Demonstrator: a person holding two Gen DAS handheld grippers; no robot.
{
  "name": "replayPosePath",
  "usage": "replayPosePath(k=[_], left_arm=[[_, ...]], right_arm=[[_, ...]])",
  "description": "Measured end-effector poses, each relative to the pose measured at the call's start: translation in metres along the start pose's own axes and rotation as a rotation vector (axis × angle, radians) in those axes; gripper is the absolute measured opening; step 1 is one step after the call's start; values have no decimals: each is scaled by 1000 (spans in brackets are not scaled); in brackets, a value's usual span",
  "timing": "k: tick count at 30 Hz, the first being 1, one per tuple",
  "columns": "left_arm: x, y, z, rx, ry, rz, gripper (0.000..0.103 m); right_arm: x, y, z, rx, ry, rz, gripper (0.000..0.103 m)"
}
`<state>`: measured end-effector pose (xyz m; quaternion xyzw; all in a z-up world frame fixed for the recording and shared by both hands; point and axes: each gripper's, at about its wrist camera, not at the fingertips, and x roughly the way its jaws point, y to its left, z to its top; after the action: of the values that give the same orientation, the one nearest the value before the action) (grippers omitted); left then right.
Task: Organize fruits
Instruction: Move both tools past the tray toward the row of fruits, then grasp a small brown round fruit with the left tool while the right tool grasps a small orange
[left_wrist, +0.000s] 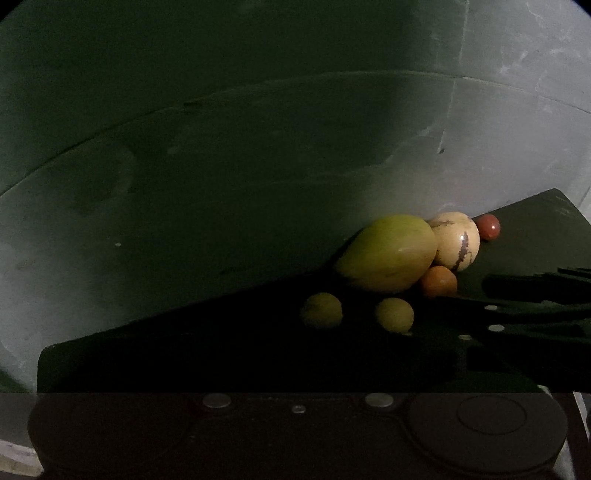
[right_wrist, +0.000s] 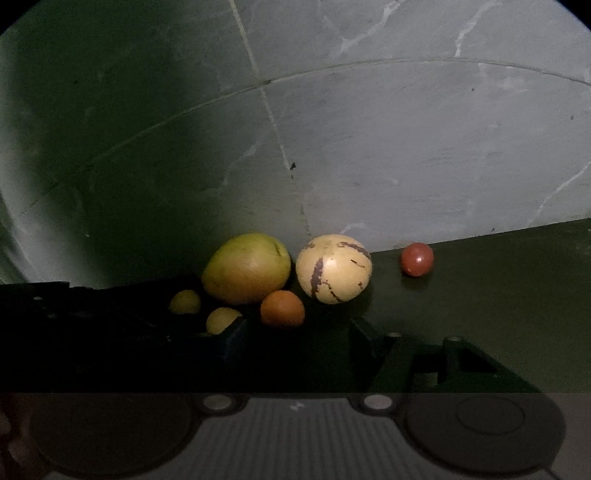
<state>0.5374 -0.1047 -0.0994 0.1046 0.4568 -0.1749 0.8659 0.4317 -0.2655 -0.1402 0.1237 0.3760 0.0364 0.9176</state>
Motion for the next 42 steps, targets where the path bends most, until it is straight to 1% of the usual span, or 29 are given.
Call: replayPosePath(k=[3,9,10,13,14,16,18,20,21,24,34,42], left_arm=[[3,-2,0,-2,5,-10,60],[6,-6,2,0,11,-19,49],[3,-3,0,0,11,-19,48],[6,-4,2,2,14,-22,45],[7,-4,2,4,14,-24,43],[7,-6,2,9,15,-31,39],[10,-8,2,12,17,-35,33],[10,-8,2,12,15,-40,31],[10,-9,2,15,15,-41,31],[8,-9,1,19,14,-42,30],[0,-13,-3,27,13,-43,30],[-16,-15,-7,32,-1,-48,30]], right_arm=[[3,1,1,-1,3,8,60],[7,1,2,7,5,21,52],[9,1,2,9,7,22,51],[11,1,2,25,13,28,43],[8,-2,2,27,12,31,41],[6,-2,2,32,10,37,40],[5,-2,2,34,9,43,37],[6,-2,1,36,9,50,34],[6,-2,0,35,9,53,32],[5,-1,-1,33,9,53,31],[-6,1,-6,34,-2,44,31],[-24,8,-13,35,-23,29,31]])
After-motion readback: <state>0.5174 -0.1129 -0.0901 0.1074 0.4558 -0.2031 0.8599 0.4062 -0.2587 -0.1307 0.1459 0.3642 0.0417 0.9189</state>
